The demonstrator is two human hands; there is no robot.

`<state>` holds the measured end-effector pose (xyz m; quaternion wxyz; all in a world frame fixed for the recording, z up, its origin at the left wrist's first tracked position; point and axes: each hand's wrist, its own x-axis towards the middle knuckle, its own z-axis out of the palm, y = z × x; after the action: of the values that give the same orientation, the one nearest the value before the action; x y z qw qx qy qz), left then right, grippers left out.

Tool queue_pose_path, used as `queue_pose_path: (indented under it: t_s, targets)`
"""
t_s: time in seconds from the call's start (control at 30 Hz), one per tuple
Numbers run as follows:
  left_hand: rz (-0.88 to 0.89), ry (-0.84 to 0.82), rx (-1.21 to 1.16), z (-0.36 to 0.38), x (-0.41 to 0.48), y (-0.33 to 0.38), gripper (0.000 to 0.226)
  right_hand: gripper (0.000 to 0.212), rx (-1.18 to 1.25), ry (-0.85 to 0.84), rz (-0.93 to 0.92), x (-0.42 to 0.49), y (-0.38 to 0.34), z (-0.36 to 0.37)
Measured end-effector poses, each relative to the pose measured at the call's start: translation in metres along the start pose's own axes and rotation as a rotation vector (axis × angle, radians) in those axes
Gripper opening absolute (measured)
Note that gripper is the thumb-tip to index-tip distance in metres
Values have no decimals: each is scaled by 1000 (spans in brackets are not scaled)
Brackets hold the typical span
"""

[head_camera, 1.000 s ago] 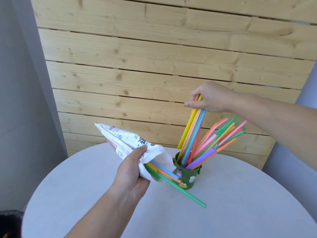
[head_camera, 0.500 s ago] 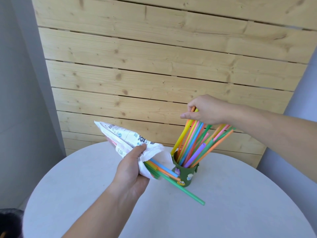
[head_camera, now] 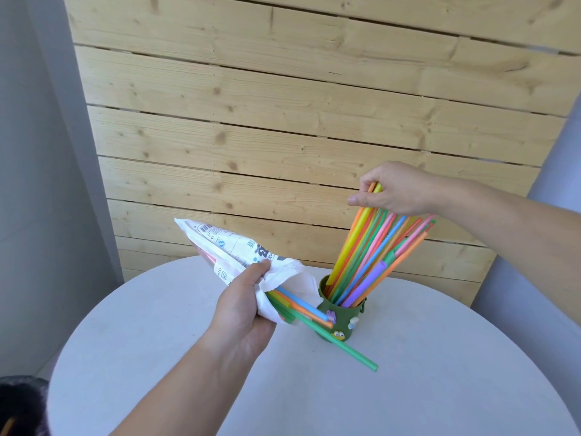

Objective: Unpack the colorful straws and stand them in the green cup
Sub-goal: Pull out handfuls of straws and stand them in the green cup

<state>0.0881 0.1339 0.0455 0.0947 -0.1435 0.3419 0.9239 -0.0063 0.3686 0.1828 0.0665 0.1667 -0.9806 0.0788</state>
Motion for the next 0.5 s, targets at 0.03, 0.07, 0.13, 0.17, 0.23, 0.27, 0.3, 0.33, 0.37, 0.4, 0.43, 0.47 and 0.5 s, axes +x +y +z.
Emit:
queue_pose_path:
  t_s: [0.03, 0.07, 0.13, 0.17, 0.23, 0.27, 0.3, 0.33, 0.37, 0.4, 0.43, 0.47, 0.5]
  targets:
    - [-5, 0, 4, 0, 0, 0, 11, 42, -13, -10, -5, 0, -2, -1]
    - [-10, -4, 12, 0, -1, -1, 8, 42, -29, -21, -9, -1, -3, -2]
    - [-12, -16, 39, -1, -1, -1, 10, 39, -60, -49, -23, -3, -6, 0]
    - [-10, -21, 51, -2, -1, -1, 14, 38, -71, -65, -34, -4, -7, 3]
    - [-9, -31, 66, -3, -1, -1, 21, 35, -80, -101, -63, -6, -9, 9]
    - [-10, -29, 72, -4, 0, -1, 23, 33, -81, -121, -73, -7, -10, 12]
    - [-11, -26, 74, -3, 0, -1, 23, 31, -81, -141, -75, -6, -11, 14]
    - [-10, -21, 73, -3, 0, -1, 19, 28, -87, -154, -76, -5, -11, 16]
    - [-9, -13, 66, -2, 0, -1, 15, 24, -98, -157, -82, -3, -11, 17]
    - [-6, -4, 60, -2, -1, -2, 11, 20, -108, -158, -87, -1, -11, 18]
    - [-2, 3, 58, -1, -1, -2, 8, 18, -110, -157, -89, 0, -11, 18]
    - [1, 8, 56, 0, -1, -2, 6, 18, -100, -154, -90, 0, -12, 16]
    - [5, 9, 54, 0, -2, -2, 5, 19, -84, -148, -85, 0, -13, 16]
